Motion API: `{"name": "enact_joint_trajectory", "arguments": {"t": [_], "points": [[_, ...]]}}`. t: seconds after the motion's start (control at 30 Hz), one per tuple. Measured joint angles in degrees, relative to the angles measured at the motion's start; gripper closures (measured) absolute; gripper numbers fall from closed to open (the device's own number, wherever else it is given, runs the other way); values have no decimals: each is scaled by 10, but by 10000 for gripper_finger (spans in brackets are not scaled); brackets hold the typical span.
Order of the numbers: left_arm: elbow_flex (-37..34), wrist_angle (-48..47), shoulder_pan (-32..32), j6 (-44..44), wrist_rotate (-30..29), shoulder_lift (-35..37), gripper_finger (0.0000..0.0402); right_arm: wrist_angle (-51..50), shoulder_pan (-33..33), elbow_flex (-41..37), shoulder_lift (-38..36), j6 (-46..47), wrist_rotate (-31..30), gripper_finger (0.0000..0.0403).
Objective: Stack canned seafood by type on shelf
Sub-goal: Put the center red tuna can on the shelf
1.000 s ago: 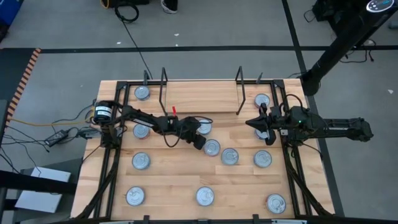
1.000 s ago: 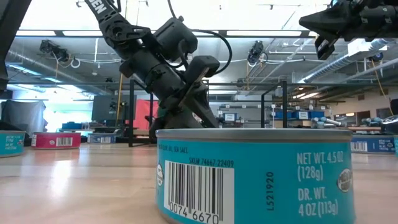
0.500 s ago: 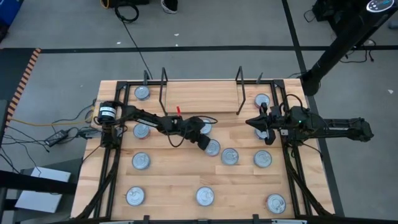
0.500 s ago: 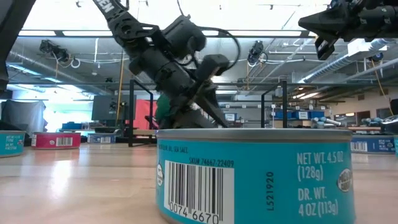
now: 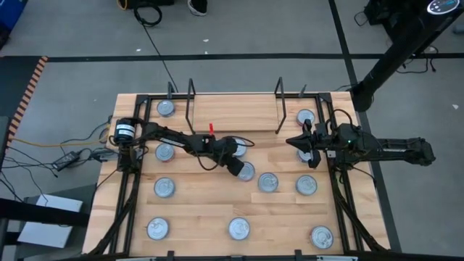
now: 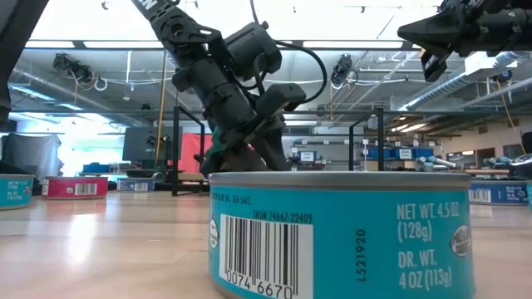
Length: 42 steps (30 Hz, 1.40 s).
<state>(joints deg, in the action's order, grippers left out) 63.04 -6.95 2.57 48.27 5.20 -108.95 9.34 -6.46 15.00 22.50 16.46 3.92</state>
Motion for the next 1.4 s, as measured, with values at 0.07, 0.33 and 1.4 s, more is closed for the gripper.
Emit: {"name": "enact_joint_trajectory", "arguments": {"t": [0.07, 0.33, 1.4], "points": [[0, -4, 0, 0, 4, 0, 310, -1, 0, 0, 0, 0, 1, 398], [-1, -8, 0, -1, 18, 0, 394, 0, 0, 0, 0, 1, 2, 398], [-5, 218, 24, 132, 299, -6, 401, 0, 0, 0, 0, 35, 8, 398]]}}
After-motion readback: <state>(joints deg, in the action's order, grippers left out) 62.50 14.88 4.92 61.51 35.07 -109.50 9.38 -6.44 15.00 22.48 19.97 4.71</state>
